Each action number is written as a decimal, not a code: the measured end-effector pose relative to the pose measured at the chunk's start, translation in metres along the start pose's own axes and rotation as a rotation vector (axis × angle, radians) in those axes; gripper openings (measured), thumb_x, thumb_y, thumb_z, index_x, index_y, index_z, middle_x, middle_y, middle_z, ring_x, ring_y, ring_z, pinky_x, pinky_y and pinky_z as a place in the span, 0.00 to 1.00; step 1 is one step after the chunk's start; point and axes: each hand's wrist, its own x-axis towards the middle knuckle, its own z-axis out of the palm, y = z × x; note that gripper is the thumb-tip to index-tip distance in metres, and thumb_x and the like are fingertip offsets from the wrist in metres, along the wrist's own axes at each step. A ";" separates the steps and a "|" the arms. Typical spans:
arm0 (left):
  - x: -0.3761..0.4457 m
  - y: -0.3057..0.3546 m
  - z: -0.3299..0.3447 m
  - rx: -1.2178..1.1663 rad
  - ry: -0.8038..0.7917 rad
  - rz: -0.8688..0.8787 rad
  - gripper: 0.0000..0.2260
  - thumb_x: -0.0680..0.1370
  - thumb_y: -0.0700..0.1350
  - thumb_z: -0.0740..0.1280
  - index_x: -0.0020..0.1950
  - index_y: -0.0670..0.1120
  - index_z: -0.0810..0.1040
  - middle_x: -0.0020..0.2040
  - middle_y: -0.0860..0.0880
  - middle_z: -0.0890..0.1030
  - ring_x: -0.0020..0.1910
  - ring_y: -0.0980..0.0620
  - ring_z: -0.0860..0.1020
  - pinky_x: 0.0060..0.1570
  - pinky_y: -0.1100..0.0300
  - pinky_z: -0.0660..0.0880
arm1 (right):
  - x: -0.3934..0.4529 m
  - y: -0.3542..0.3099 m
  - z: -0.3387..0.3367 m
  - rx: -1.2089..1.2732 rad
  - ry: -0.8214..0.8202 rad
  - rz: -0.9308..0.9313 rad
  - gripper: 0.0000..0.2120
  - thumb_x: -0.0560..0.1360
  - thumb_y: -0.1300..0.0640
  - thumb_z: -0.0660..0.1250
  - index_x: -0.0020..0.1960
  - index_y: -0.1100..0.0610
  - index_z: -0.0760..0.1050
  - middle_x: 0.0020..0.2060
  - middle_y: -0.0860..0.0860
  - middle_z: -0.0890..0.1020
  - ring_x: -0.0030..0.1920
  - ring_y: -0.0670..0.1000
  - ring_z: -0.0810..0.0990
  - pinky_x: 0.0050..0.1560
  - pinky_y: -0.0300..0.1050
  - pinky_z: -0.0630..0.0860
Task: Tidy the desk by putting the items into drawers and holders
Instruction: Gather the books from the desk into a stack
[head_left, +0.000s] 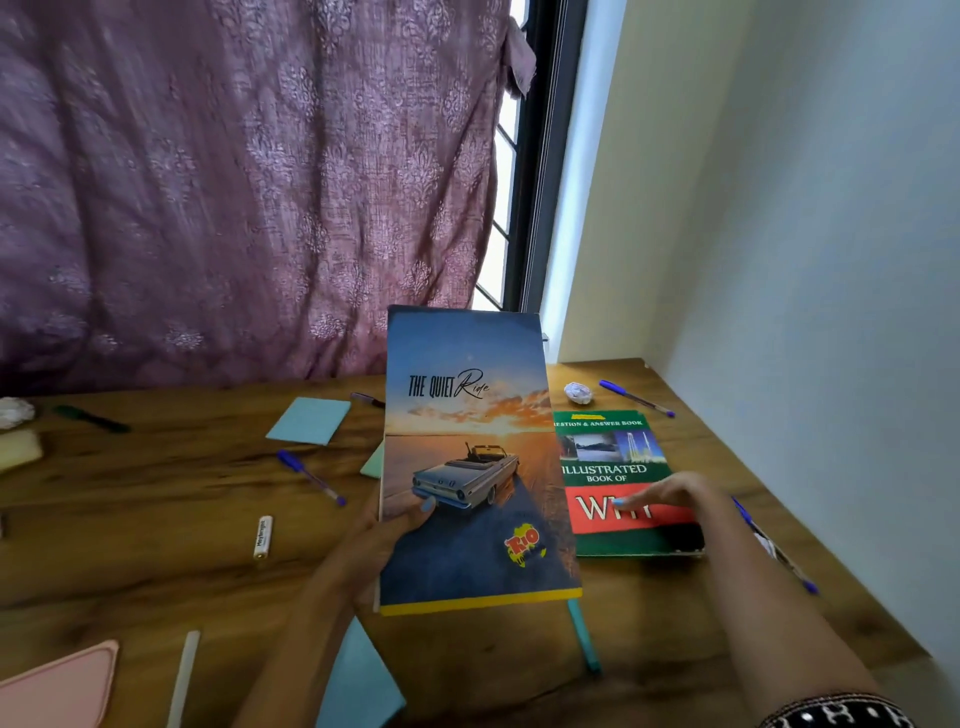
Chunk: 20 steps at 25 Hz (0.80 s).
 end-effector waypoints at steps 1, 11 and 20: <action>0.000 0.000 0.001 0.005 0.001 -0.007 0.07 0.76 0.39 0.65 0.52 0.47 0.80 0.48 0.46 0.85 0.48 0.48 0.83 0.49 0.53 0.79 | -0.011 -0.001 -0.001 0.055 -0.005 -0.038 0.54 0.53 0.40 0.81 0.71 0.59 0.63 0.69 0.59 0.68 0.64 0.60 0.72 0.59 0.51 0.72; 0.002 -0.005 0.002 -0.024 0.040 -0.057 0.23 0.69 0.49 0.74 0.62 0.45 0.76 0.58 0.42 0.81 0.58 0.42 0.79 0.62 0.41 0.72 | -0.109 -0.014 -0.064 0.423 0.647 -0.464 0.16 0.63 0.48 0.77 0.41 0.57 0.77 0.42 0.58 0.84 0.44 0.59 0.83 0.53 0.56 0.79; 0.001 0.007 0.029 0.033 0.017 0.064 0.10 0.77 0.37 0.65 0.53 0.50 0.76 0.49 0.49 0.83 0.53 0.49 0.80 0.56 0.56 0.77 | -0.191 -0.024 -0.020 0.981 -0.012 -0.739 0.03 0.73 0.58 0.68 0.46 0.57 0.78 0.29 0.52 0.85 0.28 0.50 0.84 0.28 0.46 0.81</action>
